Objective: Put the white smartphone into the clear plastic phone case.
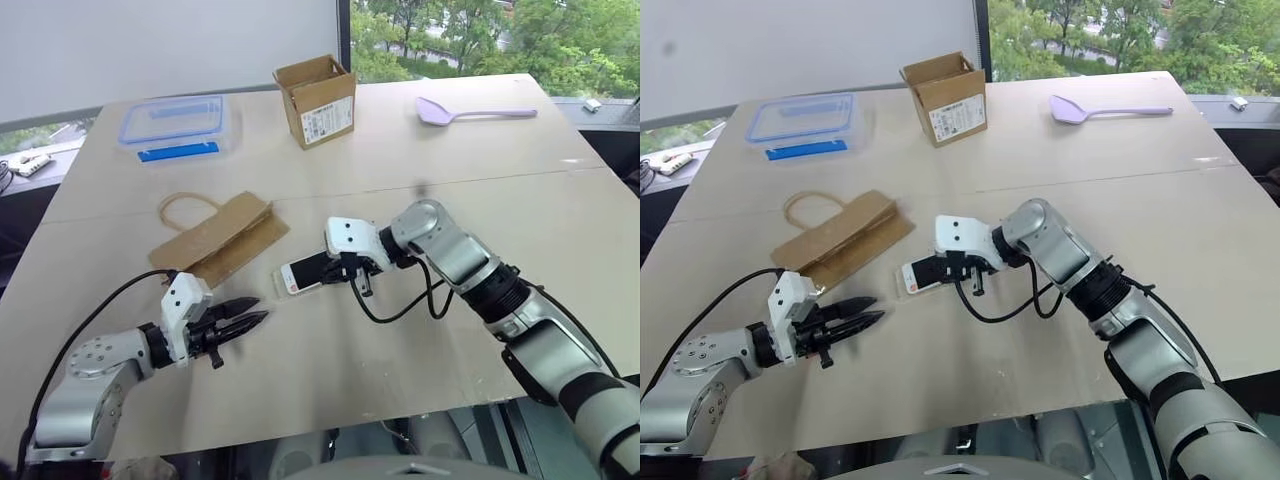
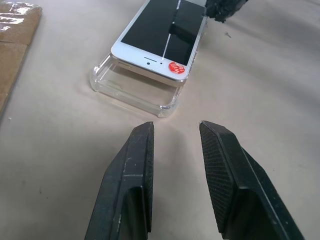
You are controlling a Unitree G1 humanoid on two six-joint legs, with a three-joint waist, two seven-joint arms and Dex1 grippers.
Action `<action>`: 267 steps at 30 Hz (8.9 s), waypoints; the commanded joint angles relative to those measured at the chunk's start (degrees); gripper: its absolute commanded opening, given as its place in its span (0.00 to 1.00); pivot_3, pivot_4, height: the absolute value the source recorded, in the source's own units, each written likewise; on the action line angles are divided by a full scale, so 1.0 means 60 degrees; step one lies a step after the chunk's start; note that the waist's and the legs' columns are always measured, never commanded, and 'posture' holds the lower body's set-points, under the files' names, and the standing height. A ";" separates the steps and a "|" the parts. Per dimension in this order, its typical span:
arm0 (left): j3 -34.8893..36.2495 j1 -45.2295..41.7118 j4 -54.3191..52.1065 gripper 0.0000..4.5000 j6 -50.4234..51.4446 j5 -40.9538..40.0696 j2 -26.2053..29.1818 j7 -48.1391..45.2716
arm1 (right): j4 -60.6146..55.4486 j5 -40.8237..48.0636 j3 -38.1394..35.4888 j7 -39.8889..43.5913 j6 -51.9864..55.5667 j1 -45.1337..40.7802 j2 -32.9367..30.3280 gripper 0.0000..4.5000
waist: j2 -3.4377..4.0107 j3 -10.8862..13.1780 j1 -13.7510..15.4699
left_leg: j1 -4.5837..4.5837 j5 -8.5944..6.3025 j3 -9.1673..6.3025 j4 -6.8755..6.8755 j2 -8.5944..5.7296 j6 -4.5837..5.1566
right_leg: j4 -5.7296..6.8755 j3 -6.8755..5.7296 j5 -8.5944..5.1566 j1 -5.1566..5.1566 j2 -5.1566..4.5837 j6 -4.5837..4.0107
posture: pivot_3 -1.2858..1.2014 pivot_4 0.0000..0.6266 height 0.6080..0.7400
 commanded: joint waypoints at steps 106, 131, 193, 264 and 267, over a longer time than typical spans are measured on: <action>-0.0755 -0.1292 0.0369 0.32 0.0144 0.0402 -0.0281 0.0674 | -0.1692 0.0879 -0.1153 -0.0203 0.0389 0.1238 -0.0551 0.00 | -0.0020 0.0018 -0.0028 | 0.0016 0.0014 -0.0003 -0.0023 0.0007 -0.0032 | 0.0048 0.0004 -0.0008 -0.0017 0.0026 -0.0012 | 0.52 0.24 1.00; -0.0182 -0.0768 0.0290 0.32 0.0039 0.0352 -0.0006 0.0674 | 0.1409 0.0053 -0.0235 -0.0527 -0.1578 0.0433 0.1400 0.00 | -0.0032 0.0025 -0.0003 | 0.0012 0.0014 -0.0010 -0.0003 0.0003 -0.0034 | 0.0054 -0.0001 -0.0008 -0.0011 0.0016 -0.0012 | 0.52 0.24 1.00; -0.0405 -0.0727 0.0086 0.32 0.0057 0.0158 -0.0305 0.1053 | 0.0112 0.0338 -0.2606 -0.2730 0.1185 -0.0168 0.1929 0.00 | -0.0025 -0.0082 -0.0036 | 0.0093 0.0015 -0.0001 -0.0006 0.0003 -0.0033 | 0.0067 0.0019 -0.0021 0.0050 0.0016 -0.0028 | 0.52 0.24 1.00; -0.0414 -0.0850 0.0328 0.32 -0.0268 0.0333 -0.0488 0.1059 | 0.8057 -0.1836 -0.2232 -0.1362 -0.5803 -0.2572 0.1311 0.00 | -0.0029 0.0036 -0.0029 | 0.0002 0.0033 0.0016 -0.0057 -0.0002 -0.0063 | 0.0069 0.0032 -0.0009 -0.0062 0.0011 -0.0018 | 0.52 0.24 1.00; -0.0375 -0.0761 0.0281 0.32 -0.0274 0.0323 -0.0479 0.1068 | 0.8072 -0.1681 -0.2359 -0.1220 -0.5746 -0.2633 0.1425 0.00 | -0.0029 0.0036 -0.0033 | 0.0002 0.0033 0.0017 -0.0057 -0.0002 -0.0063 | 0.0069 0.0033 -0.0009 -0.0062 0.0011 -0.0018 | 0.52 0.24 1.00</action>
